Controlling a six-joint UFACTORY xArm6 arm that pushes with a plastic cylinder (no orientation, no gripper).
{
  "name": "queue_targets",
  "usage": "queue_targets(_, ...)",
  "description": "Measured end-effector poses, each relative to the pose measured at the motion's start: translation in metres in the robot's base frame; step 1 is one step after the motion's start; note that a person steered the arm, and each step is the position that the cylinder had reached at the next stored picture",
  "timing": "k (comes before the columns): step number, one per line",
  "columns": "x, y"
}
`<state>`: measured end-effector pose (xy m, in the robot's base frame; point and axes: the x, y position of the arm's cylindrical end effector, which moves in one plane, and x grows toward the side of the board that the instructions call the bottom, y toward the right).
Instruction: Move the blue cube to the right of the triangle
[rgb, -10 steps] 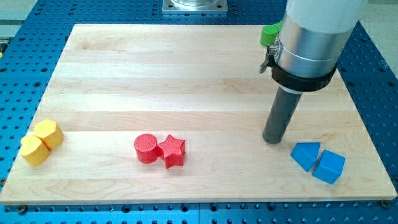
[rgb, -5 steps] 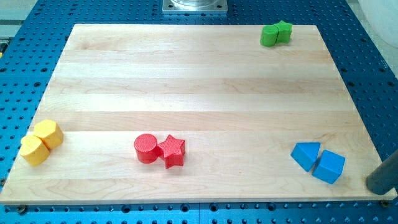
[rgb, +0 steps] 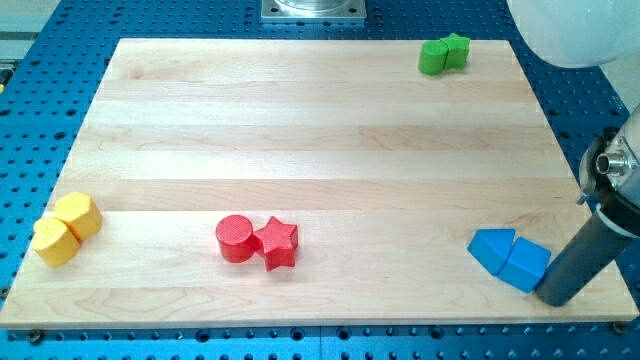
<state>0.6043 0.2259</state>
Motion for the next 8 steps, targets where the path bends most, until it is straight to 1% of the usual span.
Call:
queue_targets(2,0.001,-0.008)
queue_targets(3,-0.004,-0.060)
queue_targets(4,-0.015,-0.091)
queue_targets(5,-0.030,-0.102)
queue_targets(6,-0.041,-0.056)
queue_targets(7,-0.052,-0.025)
queue_targets(8,-0.055,-0.015)
